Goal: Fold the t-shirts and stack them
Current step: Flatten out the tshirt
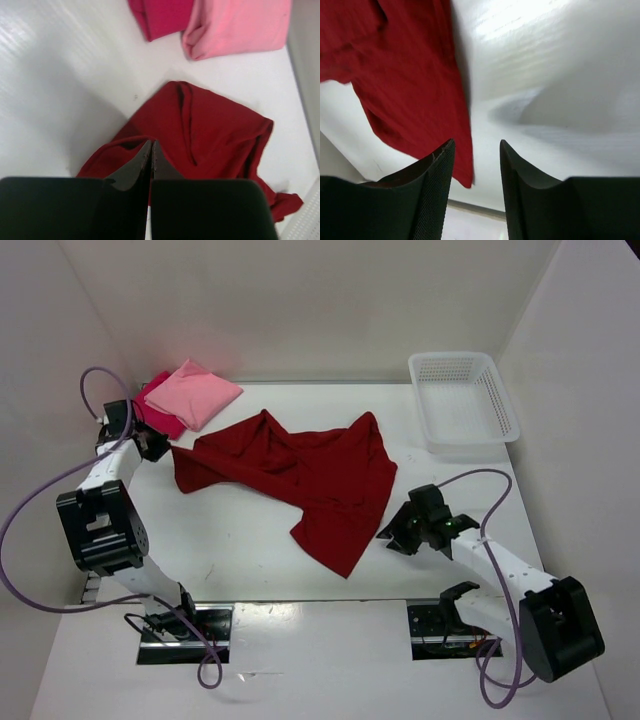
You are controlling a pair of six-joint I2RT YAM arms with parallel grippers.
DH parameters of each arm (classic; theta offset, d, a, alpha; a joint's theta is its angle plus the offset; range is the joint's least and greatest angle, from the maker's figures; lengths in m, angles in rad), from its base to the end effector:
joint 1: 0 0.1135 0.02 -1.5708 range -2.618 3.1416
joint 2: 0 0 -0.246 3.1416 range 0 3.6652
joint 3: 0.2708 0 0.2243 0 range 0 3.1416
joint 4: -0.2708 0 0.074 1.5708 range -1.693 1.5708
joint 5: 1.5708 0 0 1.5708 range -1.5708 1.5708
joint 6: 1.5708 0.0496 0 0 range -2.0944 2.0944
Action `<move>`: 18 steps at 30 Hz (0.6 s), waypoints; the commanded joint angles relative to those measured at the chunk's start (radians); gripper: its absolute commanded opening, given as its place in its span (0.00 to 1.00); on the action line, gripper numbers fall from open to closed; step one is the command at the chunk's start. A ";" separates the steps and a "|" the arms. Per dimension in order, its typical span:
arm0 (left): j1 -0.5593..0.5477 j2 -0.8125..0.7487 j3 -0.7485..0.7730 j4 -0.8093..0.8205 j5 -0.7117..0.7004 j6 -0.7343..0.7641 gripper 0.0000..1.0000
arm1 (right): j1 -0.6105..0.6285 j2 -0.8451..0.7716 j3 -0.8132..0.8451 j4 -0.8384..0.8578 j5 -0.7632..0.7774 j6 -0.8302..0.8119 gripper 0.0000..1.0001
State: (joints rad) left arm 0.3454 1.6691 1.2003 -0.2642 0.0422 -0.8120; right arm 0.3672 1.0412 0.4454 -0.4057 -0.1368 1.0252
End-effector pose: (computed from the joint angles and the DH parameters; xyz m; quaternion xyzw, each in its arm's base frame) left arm 0.3356 0.1185 0.2315 -0.4923 0.7693 -0.1128 0.3912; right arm 0.1606 0.0690 0.1505 0.2912 0.9124 0.2300 0.1729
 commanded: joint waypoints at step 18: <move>-0.049 -0.192 -0.203 0.178 0.065 0.007 0.00 | 0.403 0.151 -0.111 0.275 -0.104 0.280 0.42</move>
State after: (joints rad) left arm 0.2932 1.5295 1.0214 -0.1337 0.1177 -0.8154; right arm 0.7452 1.1625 0.3584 -0.2035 -0.2405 1.2675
